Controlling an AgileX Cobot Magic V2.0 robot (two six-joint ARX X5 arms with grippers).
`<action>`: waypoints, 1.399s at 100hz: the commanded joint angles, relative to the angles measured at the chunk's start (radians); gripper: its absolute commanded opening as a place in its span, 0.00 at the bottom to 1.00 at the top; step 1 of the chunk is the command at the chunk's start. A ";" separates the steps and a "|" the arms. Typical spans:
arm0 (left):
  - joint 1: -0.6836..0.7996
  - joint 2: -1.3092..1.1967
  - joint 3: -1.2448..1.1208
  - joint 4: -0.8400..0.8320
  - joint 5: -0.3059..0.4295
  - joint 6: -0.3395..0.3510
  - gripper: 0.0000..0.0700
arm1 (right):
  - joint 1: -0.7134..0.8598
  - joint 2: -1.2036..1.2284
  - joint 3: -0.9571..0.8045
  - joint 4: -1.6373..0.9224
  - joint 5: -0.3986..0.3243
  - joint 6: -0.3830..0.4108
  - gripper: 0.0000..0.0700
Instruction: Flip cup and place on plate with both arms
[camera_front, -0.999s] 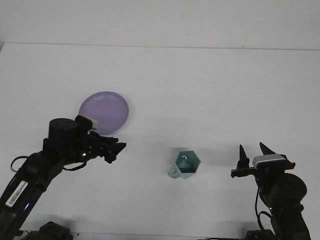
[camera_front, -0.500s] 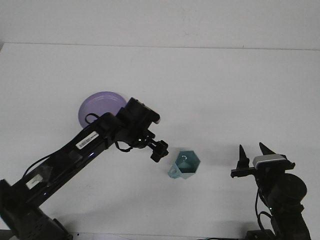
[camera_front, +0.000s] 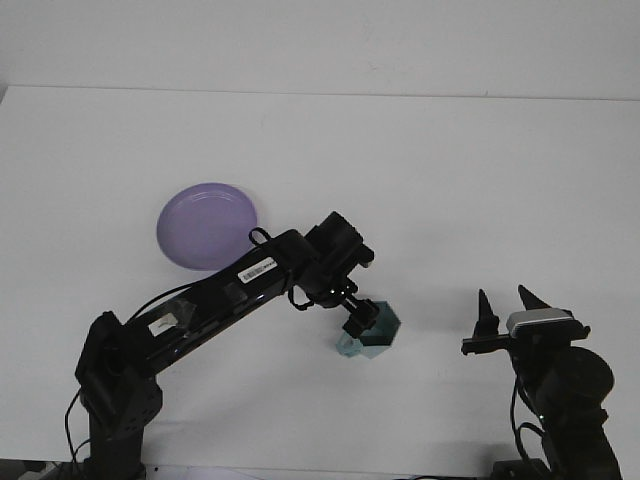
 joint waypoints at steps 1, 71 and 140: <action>-0.014 0.042 0.020 0.003 -0.006 0.012 0.73 | -0.002 0.002 0.007 0.010 0.000 0.013 0.62; 0.043 0.026 0.053 -0.049 -0.035 0.017 0.02 | -0.002 0.003 0.007 0.002 0.001 0.008 0.62; 0.629 -0.167 0.062 -0.166 -0.211 0.127 0.02 | -0.002 0.003 0.007 0.002 0.000 0.010 0.62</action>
